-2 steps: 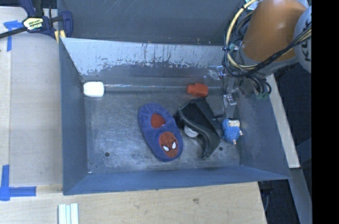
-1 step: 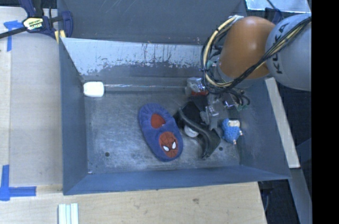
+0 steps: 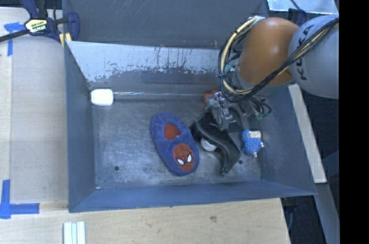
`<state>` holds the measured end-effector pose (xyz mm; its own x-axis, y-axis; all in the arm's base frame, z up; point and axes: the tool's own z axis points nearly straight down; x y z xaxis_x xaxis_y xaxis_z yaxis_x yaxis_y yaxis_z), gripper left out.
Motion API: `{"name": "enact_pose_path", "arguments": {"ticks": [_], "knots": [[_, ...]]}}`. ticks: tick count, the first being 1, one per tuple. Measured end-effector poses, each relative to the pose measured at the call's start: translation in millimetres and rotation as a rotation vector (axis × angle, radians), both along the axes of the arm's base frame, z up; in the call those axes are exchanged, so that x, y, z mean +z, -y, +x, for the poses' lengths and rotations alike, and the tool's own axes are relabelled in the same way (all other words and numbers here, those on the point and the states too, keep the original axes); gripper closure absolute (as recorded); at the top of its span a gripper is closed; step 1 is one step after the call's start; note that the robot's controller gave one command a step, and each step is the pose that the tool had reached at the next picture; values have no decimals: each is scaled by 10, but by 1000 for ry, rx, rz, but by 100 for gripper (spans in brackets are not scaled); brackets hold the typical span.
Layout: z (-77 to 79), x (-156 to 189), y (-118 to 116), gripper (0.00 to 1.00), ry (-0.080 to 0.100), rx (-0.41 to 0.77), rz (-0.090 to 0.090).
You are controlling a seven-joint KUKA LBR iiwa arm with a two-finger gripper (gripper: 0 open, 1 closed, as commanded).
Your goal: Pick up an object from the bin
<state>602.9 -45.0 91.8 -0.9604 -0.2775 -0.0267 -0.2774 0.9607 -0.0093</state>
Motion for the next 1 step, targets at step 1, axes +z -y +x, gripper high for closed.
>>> {"name": "enact_pose_path", "arguments": {"ticks": [1], "knots": [[-632,1540,14,100,-17,22,0]]}}
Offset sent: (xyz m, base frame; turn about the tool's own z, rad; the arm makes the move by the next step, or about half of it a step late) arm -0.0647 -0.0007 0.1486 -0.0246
